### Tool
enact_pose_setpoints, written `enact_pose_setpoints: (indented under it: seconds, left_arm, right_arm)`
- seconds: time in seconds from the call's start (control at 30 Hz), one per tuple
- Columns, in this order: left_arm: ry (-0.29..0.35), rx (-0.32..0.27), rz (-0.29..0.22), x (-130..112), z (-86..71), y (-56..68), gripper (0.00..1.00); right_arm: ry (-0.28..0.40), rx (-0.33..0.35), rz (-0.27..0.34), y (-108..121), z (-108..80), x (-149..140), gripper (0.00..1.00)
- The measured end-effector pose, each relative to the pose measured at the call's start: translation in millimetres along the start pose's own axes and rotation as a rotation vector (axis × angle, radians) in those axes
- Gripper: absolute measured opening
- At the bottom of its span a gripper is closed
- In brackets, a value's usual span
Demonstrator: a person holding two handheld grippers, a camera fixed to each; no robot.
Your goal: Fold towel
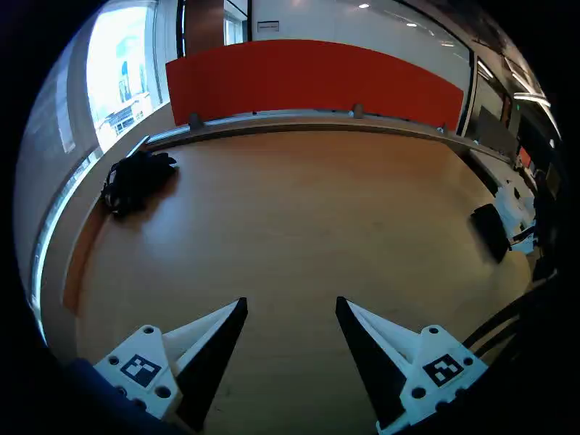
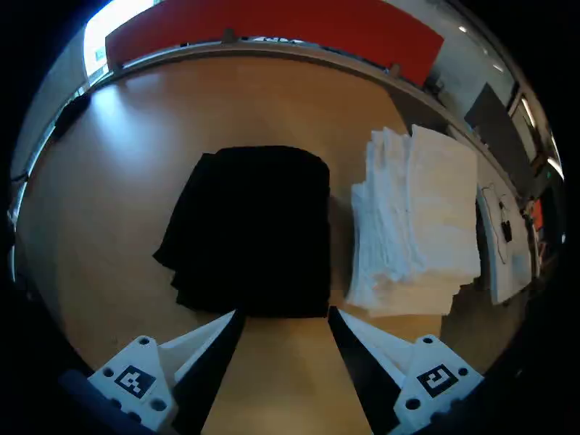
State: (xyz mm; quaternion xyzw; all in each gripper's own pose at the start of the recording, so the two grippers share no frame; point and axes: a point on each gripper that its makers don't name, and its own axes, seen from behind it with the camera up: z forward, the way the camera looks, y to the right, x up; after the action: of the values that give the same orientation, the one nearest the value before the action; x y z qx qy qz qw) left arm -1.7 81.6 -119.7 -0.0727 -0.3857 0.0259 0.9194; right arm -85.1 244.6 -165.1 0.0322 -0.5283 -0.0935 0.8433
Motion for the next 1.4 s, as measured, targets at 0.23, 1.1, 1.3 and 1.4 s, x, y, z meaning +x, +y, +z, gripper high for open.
enact_pose_setpoints:
  seconds: [0.23,1.1,1.3,1.4]
  left_arm:
    - [0.011,-0.004,-0.007,4,-1.5,-2.8,0.90]
    - [0.138,-0.006,-0.079,41,-0.2,-23.0,0.90]
    - [0.198,-0.003,-0.116,61,-0.2,-32.3,0.90]
    - [0.231,0.007,-0.117,73,-1.3,-38.4,0.90]
  right_arm:
    - [0.032,-0.005,0.011,-6,-8.3,8,0.89]
    - [0.526,-0.067,0.181,-36,-81.0,128,0.89]
    - [0.603,-0.070,0.191,-43,-94.7,148,0.89]
    - [0.642,-0.076,0.210,-43,-103.2,159,0.89]
